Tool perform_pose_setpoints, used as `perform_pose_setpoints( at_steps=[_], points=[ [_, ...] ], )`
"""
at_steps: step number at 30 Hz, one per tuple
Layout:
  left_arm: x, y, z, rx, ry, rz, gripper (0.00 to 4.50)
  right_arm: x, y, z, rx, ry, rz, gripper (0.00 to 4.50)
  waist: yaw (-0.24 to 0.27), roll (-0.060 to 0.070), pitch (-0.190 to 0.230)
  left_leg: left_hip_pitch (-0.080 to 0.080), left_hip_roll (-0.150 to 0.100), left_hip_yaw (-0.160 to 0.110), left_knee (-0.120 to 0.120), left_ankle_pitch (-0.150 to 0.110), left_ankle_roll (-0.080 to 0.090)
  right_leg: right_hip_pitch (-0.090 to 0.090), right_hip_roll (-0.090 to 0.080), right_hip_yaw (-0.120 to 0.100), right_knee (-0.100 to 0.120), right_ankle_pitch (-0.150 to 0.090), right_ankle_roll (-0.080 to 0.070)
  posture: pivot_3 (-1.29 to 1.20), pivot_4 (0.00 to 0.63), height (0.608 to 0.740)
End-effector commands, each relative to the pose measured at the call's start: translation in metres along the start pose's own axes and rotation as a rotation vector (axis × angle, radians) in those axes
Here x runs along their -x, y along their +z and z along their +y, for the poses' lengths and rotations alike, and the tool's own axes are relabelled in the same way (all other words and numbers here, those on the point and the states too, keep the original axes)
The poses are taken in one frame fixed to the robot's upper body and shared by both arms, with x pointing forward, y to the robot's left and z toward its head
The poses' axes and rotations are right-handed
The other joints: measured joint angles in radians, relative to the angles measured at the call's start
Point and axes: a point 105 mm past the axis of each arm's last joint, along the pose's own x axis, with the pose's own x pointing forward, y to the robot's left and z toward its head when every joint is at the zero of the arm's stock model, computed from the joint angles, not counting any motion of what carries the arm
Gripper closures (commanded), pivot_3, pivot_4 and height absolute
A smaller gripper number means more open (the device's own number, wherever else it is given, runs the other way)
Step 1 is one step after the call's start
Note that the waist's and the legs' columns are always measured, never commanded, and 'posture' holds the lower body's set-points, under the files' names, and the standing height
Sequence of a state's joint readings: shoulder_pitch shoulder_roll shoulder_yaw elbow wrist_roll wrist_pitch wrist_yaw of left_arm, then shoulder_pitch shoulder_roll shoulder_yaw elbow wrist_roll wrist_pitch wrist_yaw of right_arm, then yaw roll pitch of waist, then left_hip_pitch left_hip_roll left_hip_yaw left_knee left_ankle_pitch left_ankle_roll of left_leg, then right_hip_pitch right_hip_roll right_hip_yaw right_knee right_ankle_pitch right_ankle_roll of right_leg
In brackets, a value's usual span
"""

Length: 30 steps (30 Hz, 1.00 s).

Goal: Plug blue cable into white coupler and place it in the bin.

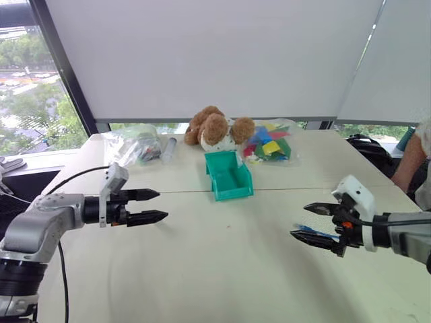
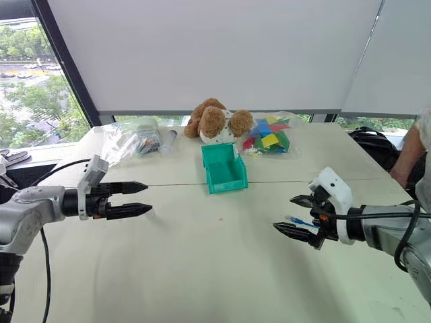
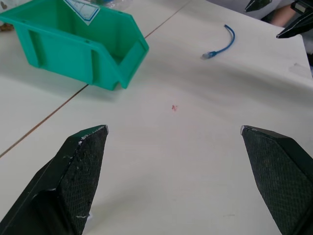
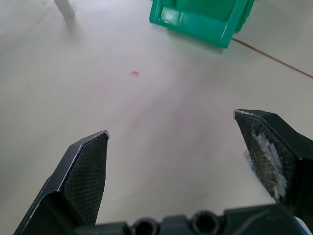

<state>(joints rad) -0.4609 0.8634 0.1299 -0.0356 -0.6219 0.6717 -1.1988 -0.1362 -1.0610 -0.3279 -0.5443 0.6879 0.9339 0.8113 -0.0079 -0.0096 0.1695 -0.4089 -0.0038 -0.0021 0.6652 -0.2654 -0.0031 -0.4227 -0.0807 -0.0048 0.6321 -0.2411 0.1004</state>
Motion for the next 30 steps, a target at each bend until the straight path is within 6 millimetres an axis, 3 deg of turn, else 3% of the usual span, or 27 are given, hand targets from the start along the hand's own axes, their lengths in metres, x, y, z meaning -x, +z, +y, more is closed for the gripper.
perform_pose_setpoints(
  at_steps=[1,22,26,30],
  points=[
    [-0.001,0.009,-0.008,-0.019,-0.030,-0.021,0.00,0.009,0.007,-0.007,0.046,-0.039,-0.010,0.04,0.000,0.000,0.000,0.000,0.000,0.000,0.000,0.000,0.000,0.000,0.000,0.000,0.000,0.000,0.000,0.00,0.150,0.740],
    [-0.018,0.007,-0.017,0.006,-0.047,-0.055,0.00,0.010,-0.008,-0.023,0.045,-0.041,-0.004,0.04,0.000,0.000,0.000,0.000,0.000,0.000,0.000,0.000,0.000,0.000,0.000,0.000,0.000,0.000,0.000,0.00,0.150,0.740],
    [-0.021,0.007,-0.018,0.003,-0.054,-0.062,0.00,0.010,-0.019,-0.037,0.042,-0.042,0.026,0.04,-0.001,0.000,0.000,0.000,0.000,0.000,0.000,0.000,0.000,0.000,0.000,0.000,0.000,0.000,0.000,0.00,0.150,0.740],
    [-0.027,0.008,-0.021,0.004,-0.075,-0.065,0.00,0.006,-0.044,-0.061,0.020,-0.043,0.080,0.04,-0.001,0.000,0.000,0.000,0.000,0.001,0.000,0.000,0.000,0.001,0.000,0.000,0.000,0.000,0.000,0.00,0.150,0.740]
  ],
)
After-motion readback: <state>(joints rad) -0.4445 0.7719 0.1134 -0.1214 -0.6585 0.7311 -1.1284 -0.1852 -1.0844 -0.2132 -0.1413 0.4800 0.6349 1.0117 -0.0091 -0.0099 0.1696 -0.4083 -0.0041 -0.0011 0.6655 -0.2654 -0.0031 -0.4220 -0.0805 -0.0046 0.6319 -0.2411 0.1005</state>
